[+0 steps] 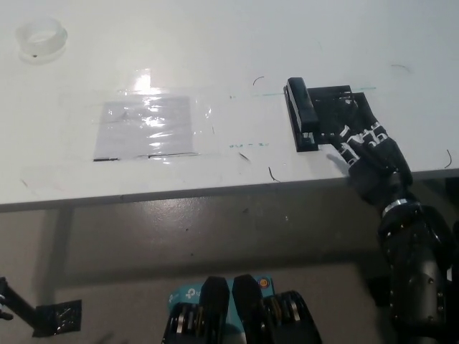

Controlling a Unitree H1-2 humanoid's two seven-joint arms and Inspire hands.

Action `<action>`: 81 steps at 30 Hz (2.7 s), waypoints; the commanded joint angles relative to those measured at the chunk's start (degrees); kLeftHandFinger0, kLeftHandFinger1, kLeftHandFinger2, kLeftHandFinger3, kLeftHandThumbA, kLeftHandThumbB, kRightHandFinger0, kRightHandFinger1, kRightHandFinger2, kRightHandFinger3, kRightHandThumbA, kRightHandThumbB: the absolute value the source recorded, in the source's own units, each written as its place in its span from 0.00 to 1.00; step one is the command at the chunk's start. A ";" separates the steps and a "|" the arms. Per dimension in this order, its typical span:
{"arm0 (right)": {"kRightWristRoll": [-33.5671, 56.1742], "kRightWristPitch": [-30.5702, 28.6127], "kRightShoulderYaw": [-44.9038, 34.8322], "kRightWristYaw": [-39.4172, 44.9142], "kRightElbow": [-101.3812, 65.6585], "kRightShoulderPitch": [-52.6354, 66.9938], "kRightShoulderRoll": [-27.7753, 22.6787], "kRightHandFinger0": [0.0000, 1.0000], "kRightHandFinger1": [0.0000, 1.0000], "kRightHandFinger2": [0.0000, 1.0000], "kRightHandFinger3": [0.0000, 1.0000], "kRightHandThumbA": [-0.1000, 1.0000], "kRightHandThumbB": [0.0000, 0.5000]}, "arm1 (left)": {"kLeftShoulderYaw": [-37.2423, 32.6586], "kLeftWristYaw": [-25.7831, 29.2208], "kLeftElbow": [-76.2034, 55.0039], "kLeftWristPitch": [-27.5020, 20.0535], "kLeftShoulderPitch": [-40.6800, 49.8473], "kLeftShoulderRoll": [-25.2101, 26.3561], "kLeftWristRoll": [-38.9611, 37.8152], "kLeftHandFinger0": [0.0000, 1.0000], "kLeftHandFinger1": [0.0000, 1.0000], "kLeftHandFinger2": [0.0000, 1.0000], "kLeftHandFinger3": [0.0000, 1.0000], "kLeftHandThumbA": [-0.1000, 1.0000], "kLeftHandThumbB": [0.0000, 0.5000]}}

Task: A stapler is kept infront of the robot on the black mark on the desk and the robot uses its right hand to lift the top of the stapler to open it

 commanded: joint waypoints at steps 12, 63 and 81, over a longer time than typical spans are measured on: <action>10.29 0.42 -5.95 -11.26 2.66 -7.38 5.30 0.80 0.91 1.00 1.00 1.00 0.08 | 0.09 -0.03 -1.26 -1.04 -0.08 0.90 -0.28 0.41 0.50 0.70 0.88 0.76 0.03; 6.04 -3.88 -9.25 -9.84 15.11 -18.14 6.87 0.82 0.93 0.98 1.00 1.00 0.14 | -0.10 -0.52 -1.22 -2.13 2.47 0.42 -0.29 0.41 0.52 0.72 0.90 0.79 0.07; 2.81 -5.76 -8.00 -10.52 20.32 -30.04 7.05 0.68 0.80 0.86 1.00 1.00 0.15 | -0.13 -0.75 -1.13 -2.36 3.96 0.18 -0.44 0.41 0.54 0.70 0.87 0.78 0.07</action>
